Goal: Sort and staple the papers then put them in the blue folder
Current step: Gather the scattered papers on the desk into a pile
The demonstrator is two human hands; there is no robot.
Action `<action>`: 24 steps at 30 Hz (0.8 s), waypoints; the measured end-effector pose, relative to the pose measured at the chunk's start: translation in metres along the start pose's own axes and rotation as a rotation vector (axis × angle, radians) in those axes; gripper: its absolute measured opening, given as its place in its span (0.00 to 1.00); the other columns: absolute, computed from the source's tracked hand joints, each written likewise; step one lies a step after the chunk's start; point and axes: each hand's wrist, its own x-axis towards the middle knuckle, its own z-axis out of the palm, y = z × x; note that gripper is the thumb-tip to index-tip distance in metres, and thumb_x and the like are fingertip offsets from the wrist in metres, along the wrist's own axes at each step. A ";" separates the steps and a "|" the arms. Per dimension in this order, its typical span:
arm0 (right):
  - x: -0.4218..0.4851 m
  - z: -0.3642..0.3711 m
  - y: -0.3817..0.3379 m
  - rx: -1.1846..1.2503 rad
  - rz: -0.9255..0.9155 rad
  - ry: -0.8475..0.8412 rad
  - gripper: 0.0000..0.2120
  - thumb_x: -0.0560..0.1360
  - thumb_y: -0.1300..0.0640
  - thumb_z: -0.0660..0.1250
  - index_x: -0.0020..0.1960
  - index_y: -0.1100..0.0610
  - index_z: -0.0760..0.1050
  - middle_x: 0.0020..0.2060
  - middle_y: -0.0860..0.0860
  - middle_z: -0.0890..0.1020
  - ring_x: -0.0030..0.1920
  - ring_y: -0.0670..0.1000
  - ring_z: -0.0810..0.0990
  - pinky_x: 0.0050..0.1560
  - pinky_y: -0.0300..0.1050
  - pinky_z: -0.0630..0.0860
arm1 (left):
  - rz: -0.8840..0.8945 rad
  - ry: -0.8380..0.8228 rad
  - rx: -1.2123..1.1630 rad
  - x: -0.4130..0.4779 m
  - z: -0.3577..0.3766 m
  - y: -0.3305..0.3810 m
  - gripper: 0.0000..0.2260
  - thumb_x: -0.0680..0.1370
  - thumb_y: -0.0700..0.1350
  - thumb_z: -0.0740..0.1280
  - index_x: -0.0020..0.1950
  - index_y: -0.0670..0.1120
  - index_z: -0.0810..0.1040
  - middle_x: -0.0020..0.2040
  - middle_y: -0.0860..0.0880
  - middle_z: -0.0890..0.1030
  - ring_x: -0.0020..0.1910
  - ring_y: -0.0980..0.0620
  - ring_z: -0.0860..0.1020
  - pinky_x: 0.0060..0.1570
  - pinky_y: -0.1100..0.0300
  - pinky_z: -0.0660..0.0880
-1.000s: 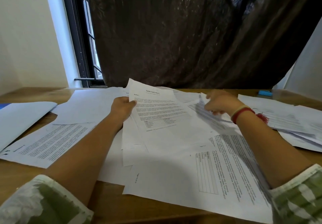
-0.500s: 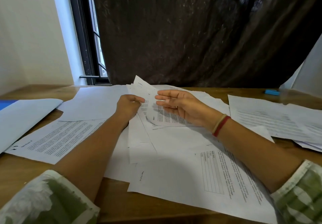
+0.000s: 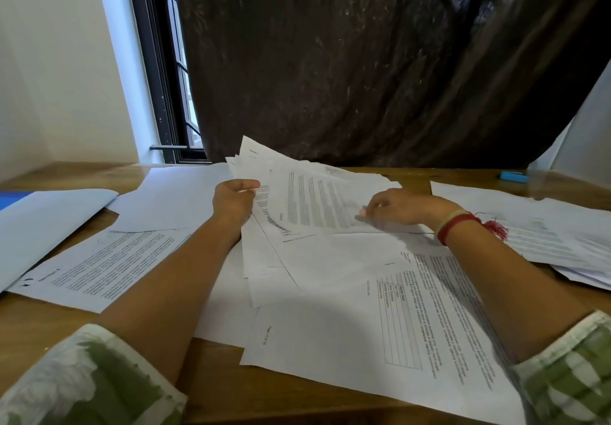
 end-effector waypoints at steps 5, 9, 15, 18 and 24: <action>-0.005 0.015 -0.018 -0.076 -0.012 0.085 0.31 0.73 0.26 0.49 0.57 0.47 0.76 0.49 0.45 0.81 0.45 0.49 0.77 0.42 0.43 0.68 | -0.055 0.015 -0.077 -0.002 0.000 0.004 0.10 0.81 0.40 0.61 0.59 0.46 0.80 0.55 0.49 0.78 0.50 0.43 0.79 0.52 0.49 0.79; -0.013 0.019 -0.035 -0.053 -0.128 0.162 0.34 0.75 0.27 0.48 0.61 0.51 0.75 0.58 0.52 0.81 0.53 0.53 0.79 0.47 0.45 0.71 | -0.072 0.049 -0.114 -0.002 -0.002 0.005 0.08 0.80 0.40 0.61 0.52 0.44 0.81 0.51 0.45 0.81 0.48 0.42 0.80 0.54 0.47 0.79; -0.017 0.010 -0.054 0.444 -0.424 -0.058 0.21 0.76 0.35 0.61 0.58 0.48 0.79 0.52 0.42 0.81 0.54 0.49 0.78 0.59 0.45 0.72 | -0.008 -0.032 -0.105 -0.006 -0.002 0.004 0.03 0.78 0.43 0.67 0.46 0.44 0.78 0.49 0.46 0.82 0.47 0.44 0.81 0.51 0.49 0.79; -0.014 0.015 -0.049 0.167 -0.490 0.059 0.25 0.68 0.28 0.62 0.57 0.41 0.79 0.59 0.37 0.78 0.61 0.47 0.74 0.65 0.51 0.69 | 0.002 -0.080 -0.054 -0.010 -0.001 0.004 0.10 0.77 0.35 0.67 0.57 0.44 0.76 0.56 0.46 0.80 0.50 0.44 0.80 0.50 0.50 0.79; -0.017 0.016 -0.040 0.153 -0.433 -0.192 0.38 0.63 0.21 0.58 0.69 0.36 0.68 0.69 0.36 0.68 0.70 0.47 0.67 0.72 0.54 0.62 | 0.062 -0.121 0.030 -0.011 0.000 0.003 0.24 0.76 0.37 0.70 0.69 0.48 0.66 0.62 0.47 0.76 0.56 0.46 0.78 0.56 0.48 0.77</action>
